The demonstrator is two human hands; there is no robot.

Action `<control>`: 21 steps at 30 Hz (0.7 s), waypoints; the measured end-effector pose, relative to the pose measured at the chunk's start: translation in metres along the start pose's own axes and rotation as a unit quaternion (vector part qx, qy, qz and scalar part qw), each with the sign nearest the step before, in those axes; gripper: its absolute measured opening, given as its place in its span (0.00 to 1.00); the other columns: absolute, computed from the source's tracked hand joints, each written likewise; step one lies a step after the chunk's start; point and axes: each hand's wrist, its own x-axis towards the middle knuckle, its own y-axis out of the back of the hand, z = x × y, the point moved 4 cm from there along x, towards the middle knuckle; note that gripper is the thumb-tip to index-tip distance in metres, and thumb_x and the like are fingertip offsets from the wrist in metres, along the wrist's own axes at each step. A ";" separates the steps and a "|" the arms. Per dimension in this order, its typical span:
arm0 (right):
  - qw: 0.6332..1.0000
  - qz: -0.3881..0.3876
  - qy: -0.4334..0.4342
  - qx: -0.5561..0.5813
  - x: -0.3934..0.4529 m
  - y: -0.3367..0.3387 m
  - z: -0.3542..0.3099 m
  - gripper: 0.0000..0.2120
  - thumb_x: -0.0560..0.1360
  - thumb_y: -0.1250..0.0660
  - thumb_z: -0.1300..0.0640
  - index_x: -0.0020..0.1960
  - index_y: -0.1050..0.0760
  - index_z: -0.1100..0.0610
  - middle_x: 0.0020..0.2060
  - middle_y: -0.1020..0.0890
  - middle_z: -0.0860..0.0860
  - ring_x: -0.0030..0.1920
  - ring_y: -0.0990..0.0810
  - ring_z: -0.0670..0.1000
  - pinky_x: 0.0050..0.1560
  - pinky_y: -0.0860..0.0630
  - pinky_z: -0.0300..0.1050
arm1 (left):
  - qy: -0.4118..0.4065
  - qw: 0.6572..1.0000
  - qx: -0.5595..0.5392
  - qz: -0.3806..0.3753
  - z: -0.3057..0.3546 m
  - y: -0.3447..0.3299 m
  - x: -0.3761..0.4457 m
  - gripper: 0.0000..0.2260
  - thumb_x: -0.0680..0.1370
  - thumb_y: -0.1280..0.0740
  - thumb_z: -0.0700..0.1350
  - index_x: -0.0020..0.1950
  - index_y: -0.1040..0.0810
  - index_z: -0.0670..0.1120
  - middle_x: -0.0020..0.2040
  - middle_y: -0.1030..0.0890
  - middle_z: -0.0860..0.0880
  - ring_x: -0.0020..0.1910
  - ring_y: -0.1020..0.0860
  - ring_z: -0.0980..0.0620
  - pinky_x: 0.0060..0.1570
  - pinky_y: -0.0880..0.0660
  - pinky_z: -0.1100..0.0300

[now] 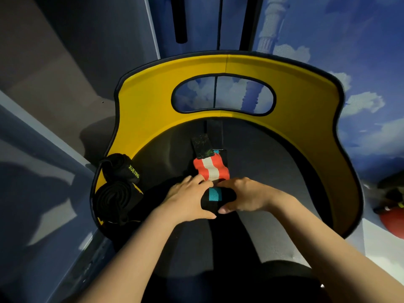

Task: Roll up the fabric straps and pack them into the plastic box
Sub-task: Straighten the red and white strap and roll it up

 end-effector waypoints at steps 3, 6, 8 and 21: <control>1.000 -0.014 -0.004 0.007 0.002 0.004 -0.002 0.26 0.69 0.27 0.50 0.66 0.29 0.49 0.58 0.24 0.47 0.58 0.26 0.47 0.60 0.29 0.41 | -0.012 0.999 -0.041 -0.023 -0.004 0.003 0.002 0.35 0.69 0.30 0.62 0.72 0.38 0.52 0.70 0.37 0.55 0.68 0.36 0.52 0.63 0.31 0.53; 1.000 -0.020 -0.005 -0.015 0.004 0.010 -0.003 0.26 0.70 0.28 0.47 0.66 0.30 0.48 0.59 0.28 0.47 0.57 0.29 0.46 0.59 0.31 0.40 | -0.019 0.997 -0.069 -0.035 -0.008 0.005 0.004 0.36 0.69 0.30 0.62 0.72 0.37 0.51 0.71 0.37 0.55 0.68 0.36 0.53 0.64 0.31 0.54; 0.999 -0.040 -0.012 -0.009 0.005 0.012 -0.002 0.25 0.70 0.28 0.46 0.65 0.29 0.48 0.58 0.28 0.46 0.56 0.29 0.45 0.57 0.31 0.39 | -0.024 0.995 -0.083 -0.043 -0.009 0.006 0.006 0.35 0.70 0.30 0.61 0.72 0.37 0.51 0.71 0.37 0.55 0.68 0.36 0.53 0.64 0.31 0.54; 0.927 0.233 -0.182 0.230 0.037 0.010 0.030 0.20 0.74 0.32 0.45 0.59 0.23 0.57 0.54 0.20 0.54 0.50 0.22 0.52 0.44 0.24 0.41 | -0.035 0.992 -0.081 -0.095 -0.006 0.006 0.006 0.32 0.70 0.31 0.62 0.70 0.35 0.54 0.68 0.34 0.55 0.65 0.33 0.53 0.60 0.28 0.54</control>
